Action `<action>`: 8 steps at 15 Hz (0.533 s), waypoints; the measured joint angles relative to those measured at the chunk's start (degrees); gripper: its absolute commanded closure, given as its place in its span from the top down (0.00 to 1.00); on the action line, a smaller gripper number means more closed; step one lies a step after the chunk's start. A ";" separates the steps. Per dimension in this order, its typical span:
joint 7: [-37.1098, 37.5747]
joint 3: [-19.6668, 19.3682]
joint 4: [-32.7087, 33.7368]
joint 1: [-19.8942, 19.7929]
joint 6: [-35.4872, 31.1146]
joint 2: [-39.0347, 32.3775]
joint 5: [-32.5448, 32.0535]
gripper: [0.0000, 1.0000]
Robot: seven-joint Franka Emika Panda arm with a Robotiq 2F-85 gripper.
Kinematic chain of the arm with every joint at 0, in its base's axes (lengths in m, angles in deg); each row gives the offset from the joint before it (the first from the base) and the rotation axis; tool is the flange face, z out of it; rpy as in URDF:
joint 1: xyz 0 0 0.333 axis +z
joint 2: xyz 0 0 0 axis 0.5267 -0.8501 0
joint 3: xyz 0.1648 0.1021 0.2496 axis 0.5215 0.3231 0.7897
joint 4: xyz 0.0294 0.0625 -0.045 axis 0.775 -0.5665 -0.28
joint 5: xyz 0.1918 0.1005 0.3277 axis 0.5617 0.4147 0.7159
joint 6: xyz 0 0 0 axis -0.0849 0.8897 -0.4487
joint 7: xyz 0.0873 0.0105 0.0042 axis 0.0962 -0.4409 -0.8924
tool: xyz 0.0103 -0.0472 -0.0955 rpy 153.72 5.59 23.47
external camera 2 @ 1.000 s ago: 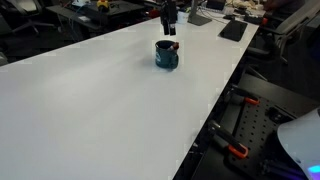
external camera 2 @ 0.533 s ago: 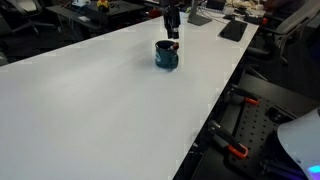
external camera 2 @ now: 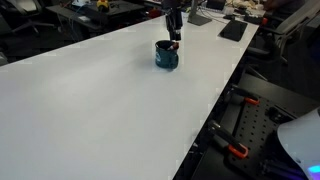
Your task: Put the sharpie on the table
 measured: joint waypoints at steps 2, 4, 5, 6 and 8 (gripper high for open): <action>0.00 0.00 0.04 -0.04 0.00 -0.17 -0.11 1.00; 0.00 0.00 0.19 -0.12 -0.10 -0.56 -0.39 1.00; 0.00 0.00 0.23 -0.16 -0.16 -0.74 -0.63 1.00; -0.01 0.00 0.25 -0.20 -0.18 -0.91 -0.89 1.00; 0.00 0.00 0.30 -0.26 -0.19 -1.21 -1.14 1.00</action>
